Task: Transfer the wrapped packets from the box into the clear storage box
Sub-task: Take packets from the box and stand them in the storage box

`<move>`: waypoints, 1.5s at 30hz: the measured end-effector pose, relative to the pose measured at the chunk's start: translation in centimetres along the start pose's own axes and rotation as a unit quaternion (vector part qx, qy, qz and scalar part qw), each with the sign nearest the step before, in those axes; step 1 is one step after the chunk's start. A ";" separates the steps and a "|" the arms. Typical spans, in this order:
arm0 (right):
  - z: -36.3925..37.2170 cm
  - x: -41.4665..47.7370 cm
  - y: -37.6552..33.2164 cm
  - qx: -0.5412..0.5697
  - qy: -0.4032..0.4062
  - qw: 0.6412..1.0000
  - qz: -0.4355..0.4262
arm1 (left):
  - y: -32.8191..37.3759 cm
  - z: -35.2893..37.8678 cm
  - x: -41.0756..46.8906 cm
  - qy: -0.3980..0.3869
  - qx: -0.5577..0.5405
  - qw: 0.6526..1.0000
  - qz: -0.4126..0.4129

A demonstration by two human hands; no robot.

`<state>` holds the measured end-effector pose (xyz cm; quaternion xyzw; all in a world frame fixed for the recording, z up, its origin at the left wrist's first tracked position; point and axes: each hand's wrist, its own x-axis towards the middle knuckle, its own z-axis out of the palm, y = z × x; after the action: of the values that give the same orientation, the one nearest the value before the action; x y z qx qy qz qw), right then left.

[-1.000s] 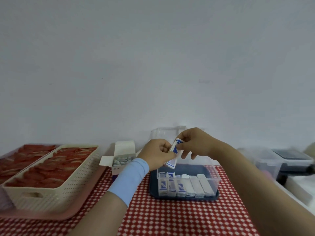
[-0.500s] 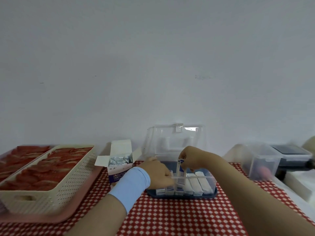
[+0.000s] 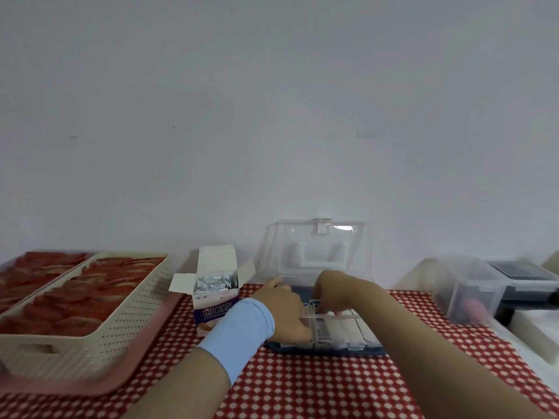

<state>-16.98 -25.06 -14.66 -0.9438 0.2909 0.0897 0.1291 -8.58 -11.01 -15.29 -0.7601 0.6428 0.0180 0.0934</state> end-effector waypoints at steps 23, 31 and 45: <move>-0.3 -0.8 -0.8 -0.002 0.057 0.997 0.053 | 0.2 -2.1 -1.9 0.077 -0.125 0.989 0.000; -0.5 -1.4 1.1 -0.022 0.082 0.994 0.063 | 2.1 -1.2 -0.5 0.009 -0.046 0.999 0.002; 0.4 -0.7 1.6 -0.010 0.017 0.998 0.056 | 2.0 -0.9 0.2 -0.012 -0.057 0.998 -0.012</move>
<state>-18.46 -25.84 -15.14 -0.9285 0.3448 0.0835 0.1099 -10.57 -11.71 -14.64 -0.7713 0.6307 0.0627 0.0585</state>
